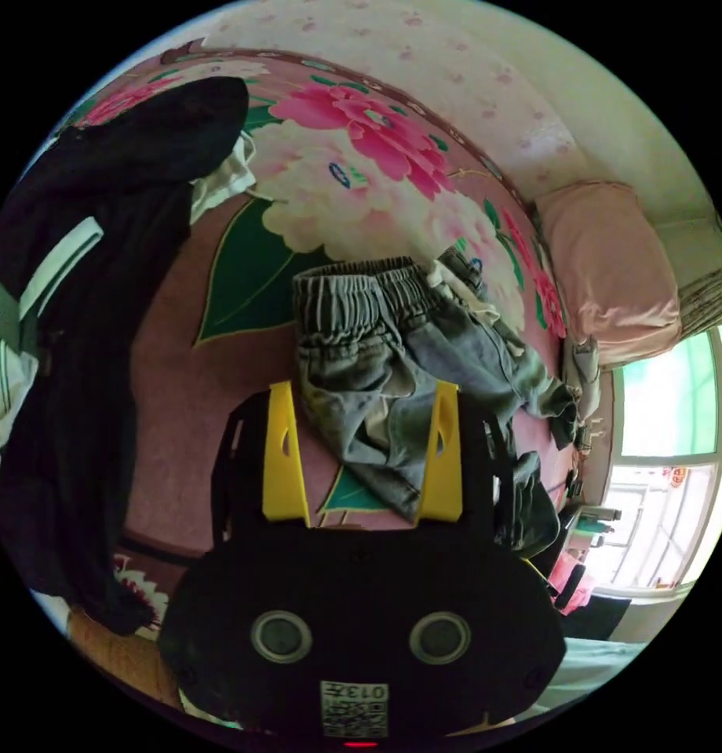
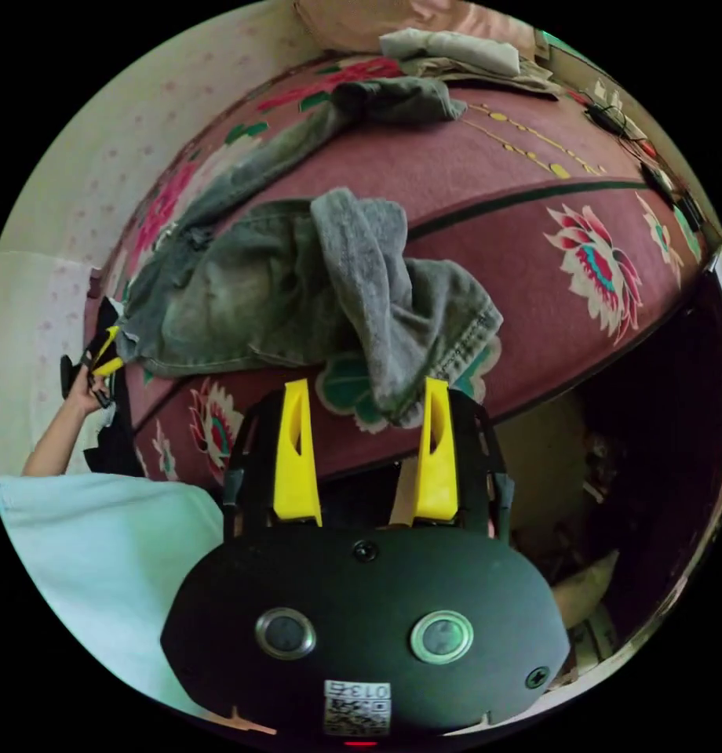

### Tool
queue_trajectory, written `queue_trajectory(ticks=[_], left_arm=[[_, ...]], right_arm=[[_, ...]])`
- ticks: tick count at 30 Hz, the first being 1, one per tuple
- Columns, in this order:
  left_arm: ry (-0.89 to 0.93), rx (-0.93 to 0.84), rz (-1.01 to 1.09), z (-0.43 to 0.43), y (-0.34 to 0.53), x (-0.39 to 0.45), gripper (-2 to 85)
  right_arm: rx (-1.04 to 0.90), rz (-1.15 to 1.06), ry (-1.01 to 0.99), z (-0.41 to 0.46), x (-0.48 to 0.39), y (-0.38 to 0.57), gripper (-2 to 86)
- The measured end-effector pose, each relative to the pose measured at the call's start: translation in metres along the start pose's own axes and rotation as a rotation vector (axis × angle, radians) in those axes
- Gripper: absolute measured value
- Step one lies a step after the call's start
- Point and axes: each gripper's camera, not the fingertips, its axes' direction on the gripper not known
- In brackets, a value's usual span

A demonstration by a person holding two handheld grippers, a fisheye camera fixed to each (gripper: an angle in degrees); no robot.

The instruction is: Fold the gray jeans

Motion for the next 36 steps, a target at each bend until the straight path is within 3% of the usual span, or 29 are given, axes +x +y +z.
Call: queue_trajectory(ticks=[2,4,6,8,9,12,17,21,26,31,36], left_arm=[[0.0,-0.109,-0.009,0.024,-0.014,0.0,17.3],[-0.111,-0.127,-0.01,0.025,-0.022,0.004,10.1],[0.101,-0.115,-0.012,0.018,-0.031,0.0,6.0],[0.341,-0.055,-0.016,0.002,-0.035,-0.004,5.4],[0.505,-0.011,-0.01,-0.011,-0.038,-0.005,5.1],[0.749,0.079,0.096,-0.051,-0.051,0.013,4.7],[0.795,0.165,0.384,-0.133,-0.104,0.123,4.6],[0.882,0.411,0.614,-0.254,-0.111,0.217,4.7],[0.973,0.663,0.706,-0.363,-0.06,0.233,4.9],[0.844,0.596,0.596,-0.366,0.008,0.198,5.0],[0.654,0.283,0.327,-0.265,0.093,0.146,5.2]], right_arm=[[-0.02,0.012,0.018,0.003,0.0,-0.002,15.2],[-0.039,0.014,0.018,0.002,0.0,-0.009,4.0],[-0.093,-0.015,0.157,-0.005,-0.002,-0.018,2.3],[-0.077,-0.053,0.169,-0.025,-0.002,-0.024,1.8],[-0.004,-0.071,0.171,-0.049,0.0,-0.025,1.7],[0.256,-0.025,0.069,-0.132,0.021,-0.031,1.5],[0.518,-0.022,0.015,-0.27,0.043,-0.083,1.4],[0.884,-0.125,-0.073,-0.418,0.028,-0.108,1.4],[1.109,-0.154,-0.093,-0.55,0.04,-0.082,1.4],[0.945,-0.108,-0.061,-0.578,0.1,-0.063,1.5],[0.513,0.001,0.048,-0.512,0.172,-0.077,1.9]])
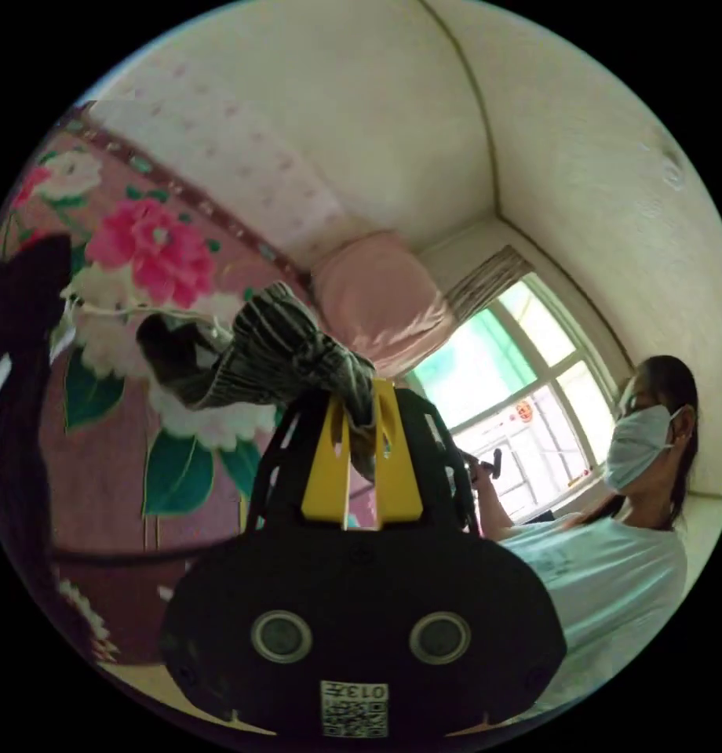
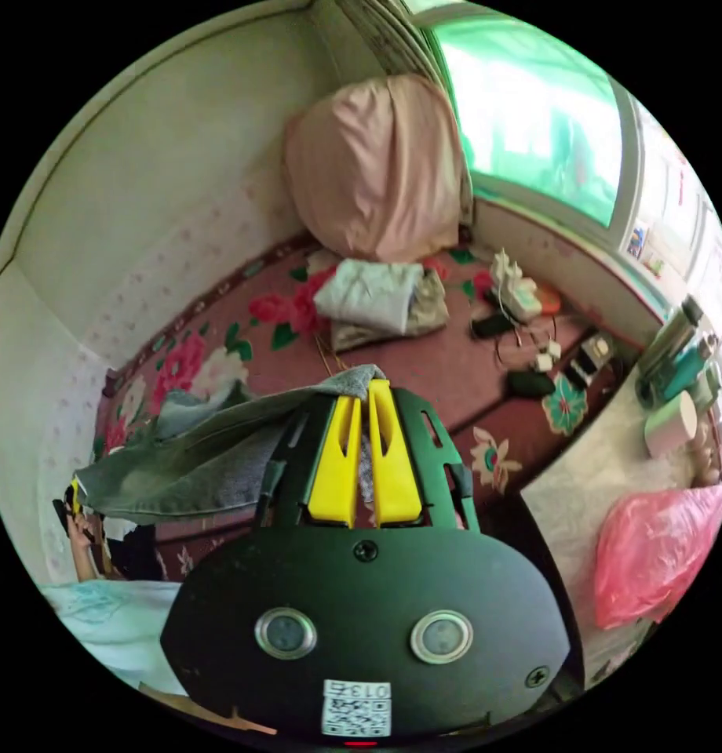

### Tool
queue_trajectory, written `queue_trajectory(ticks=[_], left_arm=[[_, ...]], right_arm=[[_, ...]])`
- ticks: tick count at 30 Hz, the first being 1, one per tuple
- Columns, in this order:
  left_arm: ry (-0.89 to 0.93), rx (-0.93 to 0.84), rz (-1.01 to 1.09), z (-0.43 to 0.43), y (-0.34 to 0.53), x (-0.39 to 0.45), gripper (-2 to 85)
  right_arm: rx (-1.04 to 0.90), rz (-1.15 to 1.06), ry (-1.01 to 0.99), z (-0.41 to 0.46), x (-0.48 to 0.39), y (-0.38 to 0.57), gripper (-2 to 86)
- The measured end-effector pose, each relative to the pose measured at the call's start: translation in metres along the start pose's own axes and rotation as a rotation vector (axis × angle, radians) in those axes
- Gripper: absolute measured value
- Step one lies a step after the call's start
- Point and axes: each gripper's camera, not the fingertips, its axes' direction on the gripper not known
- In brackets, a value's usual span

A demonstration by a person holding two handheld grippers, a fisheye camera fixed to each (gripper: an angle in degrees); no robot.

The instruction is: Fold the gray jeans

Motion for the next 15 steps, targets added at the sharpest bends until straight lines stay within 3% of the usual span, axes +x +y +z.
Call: queue_trajectory(ticks=[8,15], left_arm=[[-0.263,-0.34,-0.423,0.09,0.184,-0.113,5.4],[-0.312,-0.254,-0.464,0.056,0.199,-0.051,3.8]], right_arm=[[-0.5,0.077,0.199,0.18,0.059,0.082,4.8],[-0.313,0.149,0.244,0.131,0.09,0.127,12.6]])
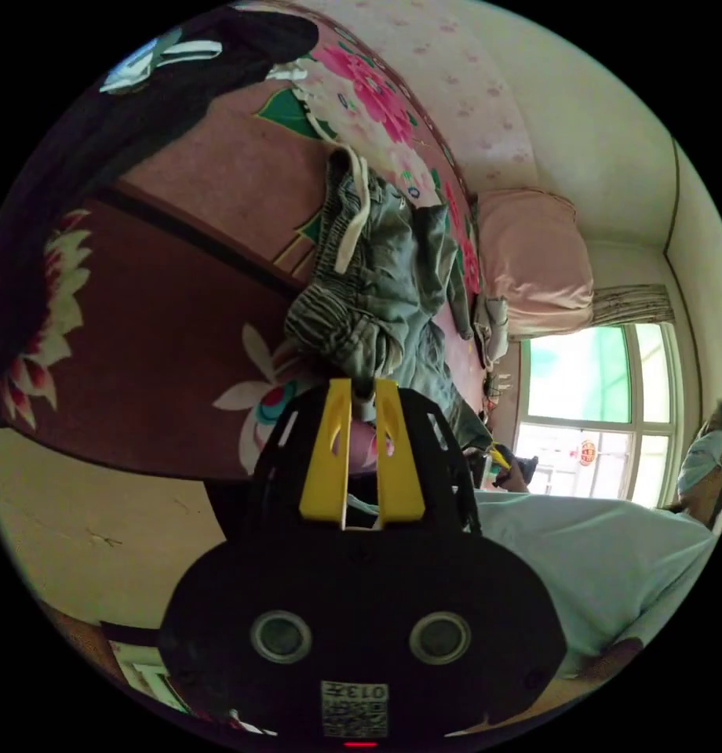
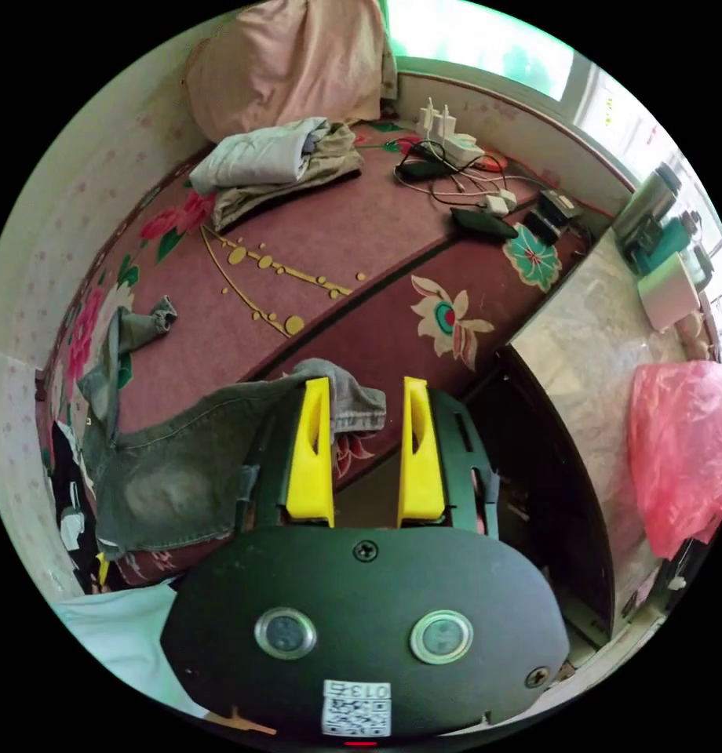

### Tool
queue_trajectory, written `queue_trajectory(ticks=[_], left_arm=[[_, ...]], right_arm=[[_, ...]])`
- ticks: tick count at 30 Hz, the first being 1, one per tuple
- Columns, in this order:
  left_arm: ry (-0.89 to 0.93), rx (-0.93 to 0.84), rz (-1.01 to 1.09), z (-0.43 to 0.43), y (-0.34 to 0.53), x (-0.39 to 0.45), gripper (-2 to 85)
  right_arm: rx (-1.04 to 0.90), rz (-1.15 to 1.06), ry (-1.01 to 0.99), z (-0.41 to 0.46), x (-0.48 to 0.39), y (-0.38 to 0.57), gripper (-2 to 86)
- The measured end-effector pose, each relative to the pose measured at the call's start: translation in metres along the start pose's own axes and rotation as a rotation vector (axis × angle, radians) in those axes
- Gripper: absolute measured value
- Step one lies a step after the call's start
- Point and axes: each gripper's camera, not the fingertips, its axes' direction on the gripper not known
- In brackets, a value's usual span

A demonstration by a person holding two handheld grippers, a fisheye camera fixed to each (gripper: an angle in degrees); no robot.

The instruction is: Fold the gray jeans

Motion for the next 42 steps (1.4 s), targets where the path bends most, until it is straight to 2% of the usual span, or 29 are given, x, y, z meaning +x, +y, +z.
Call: queue_trajectory(ticks=[4,5,8,10,13,15,17,20,22,24,28,30,33,35,38,42], left_arm=[[-0.118,0.06,0.05,-0.025,0.007,0.05,1.0],[-0.168,0.085,0.062,-0.032,0.007,0.068,0.8],[-0.176,0.069,0.161,-0.025,-0.003,0.117,1.0],[-0.215,-0.028,0.267,0.001,-0.013,0.155,1.4],[-0.339,-0.229,0.485,0.068,-0.018,0.221,3.2],[-0.474,-0.341,0.641,0.128,-0.01,0.264,4.9],[-0.553,-0.374,0.742,0.165,-0.001,0.29,6.0],[-0.697,-0.415,0.824,0.212,0.009,0.313,6.4],[-0.71,-0.376,0.841,0.219,0.014,0.32,5.9],[-0.663,-0.354,0.75,0.216,0.013,0.332,4.7],[-0.686,-0.364,0.613,0.221,0.011,0.358,3.4],[-0.755,-0.353,0.556,0.229,0.017,0.381,3.2],[-0.874,-0.334,0.482,0.242,0.027,0.411,3.5],[-0.937,-0.34,0.463,0.251,0.03,0.426,3.7],[-0.993,-0.359,0.416,0.258,0.031,0.447,3.9],[-1.02,-0.3,0.364,0.251,0.042,0.475,3.8]], right_arm=[[0.074,0.002,0.044,-0.009,0.001,0.024,12.0],[0.156,0.011,0.055,-0.016,0.0,0.028,11.6],[0.271,-0.011,0.069,-0.036,-0.004,0.012,10.2],[0.246,-0.063,0.01,-0.045,-0.01,-0.007,10.0],[0.102,-0.224,-0.108,-0.035,-0.039,-0.016,10.2],[0.059,-0.251,-0.024,-0.011,-0.064,0.004,10.8],[0.021,-0.267,0.027,0.012,-0.08,0.022,11.1],[-0.031,-0.321,0.218,0.045,-0.099,0.039,12.2],[0.016,-0.372,0.316,0.06,-0.105,0.04,12.9],[-0.014,-0.445,0.373,0.088,-0.107,0.03,13.1],[-0.092,-0.494,0.358,0.136,-0.095,0.002,10.5],[-0.09,-0.517,0.323,0.155,-0.081,-0.021,4.7],[-0.093,-0.541,0.274,0.153,-0.058,-0.063,3.2],[-0.108,-0.461,0.212,0.14,-0.028,-0.099,2.7],[-0.206,-0.249,-0.098,0.13,0.038,-0.152,1.8],[-0.132,-0.139,-0.142,0.103,0.092,-0.184,2.9]])
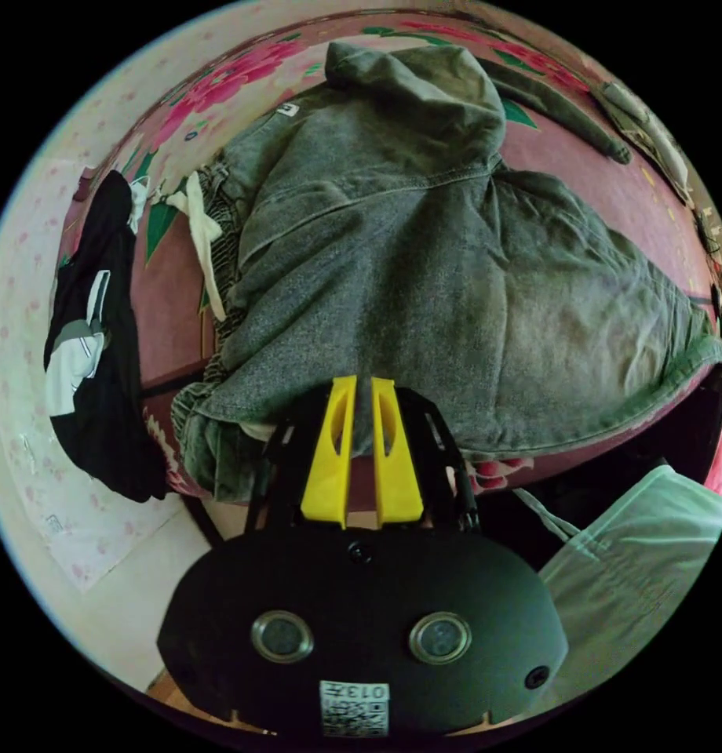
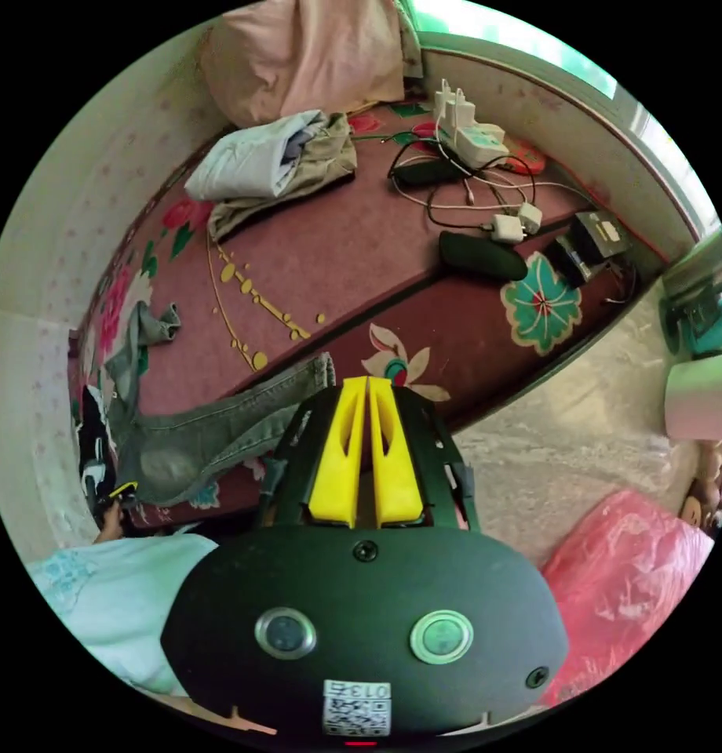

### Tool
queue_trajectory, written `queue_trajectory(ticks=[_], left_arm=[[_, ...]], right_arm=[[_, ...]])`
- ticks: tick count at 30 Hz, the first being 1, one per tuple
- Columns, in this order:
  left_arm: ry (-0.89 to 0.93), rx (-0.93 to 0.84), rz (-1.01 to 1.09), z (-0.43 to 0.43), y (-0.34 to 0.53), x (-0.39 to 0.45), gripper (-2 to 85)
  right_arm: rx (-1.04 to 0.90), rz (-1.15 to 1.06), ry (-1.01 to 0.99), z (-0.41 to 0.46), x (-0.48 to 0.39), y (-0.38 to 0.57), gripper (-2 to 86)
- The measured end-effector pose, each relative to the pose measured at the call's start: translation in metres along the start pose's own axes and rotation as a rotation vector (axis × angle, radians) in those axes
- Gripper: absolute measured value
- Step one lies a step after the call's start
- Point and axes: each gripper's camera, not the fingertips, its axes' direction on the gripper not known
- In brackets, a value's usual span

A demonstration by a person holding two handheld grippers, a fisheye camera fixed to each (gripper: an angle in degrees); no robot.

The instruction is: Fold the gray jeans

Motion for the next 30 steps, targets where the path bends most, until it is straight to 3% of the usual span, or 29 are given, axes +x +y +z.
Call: queue_trajectory(ticks=[4,6,10,13,14,18,24,30], left_arm=[[-0.004,0.117,-0.002,-0.032,0.013,0.022,4.5],[0.011,0.165,0.052,-0.045,0.014,0.048,5.1],[0.027,0.152,0.169,-0.047,0.009,0.091,5.4],[0.048,0.05,0.224,-0.026,0.008,0.109,4.7],[0.044,0.105,0.216,-0.029,0.014,0.107,3.7],[0.085,0.112,0.098,-0.043,0.024,0.07,1.7],[0.054,0.327,-0.178,-0.077,0.027,-0.035,8.0],[0.127,0.36,-0.372,-0.073,-0.02,-0.142,11.9]], right_arm=[[0.057,-0.139,0.099,-0.004,-0.016,-0.005,5.7],[0.06,-0.257,0.044,0.026,-0.047,-0.006,6.9],[-0.045,-0.343,0.009,0.1,-0.089,-0.001,6.5],[-0.276,-0.43,0.179,0.18,-0.105,0.008,4.7],[-0.182,-0.497,0.211,0.183,-0.107,0.017,3.6],[-0.252,-0.552,0.191,0.184,-0.102,0.0,2.0],[0.08,-0.621,0.081,0.155,-0.155,-0.047,7.2],[0.234,-0.702,0.019,0.18,-0.26,-0.113,10.0]])
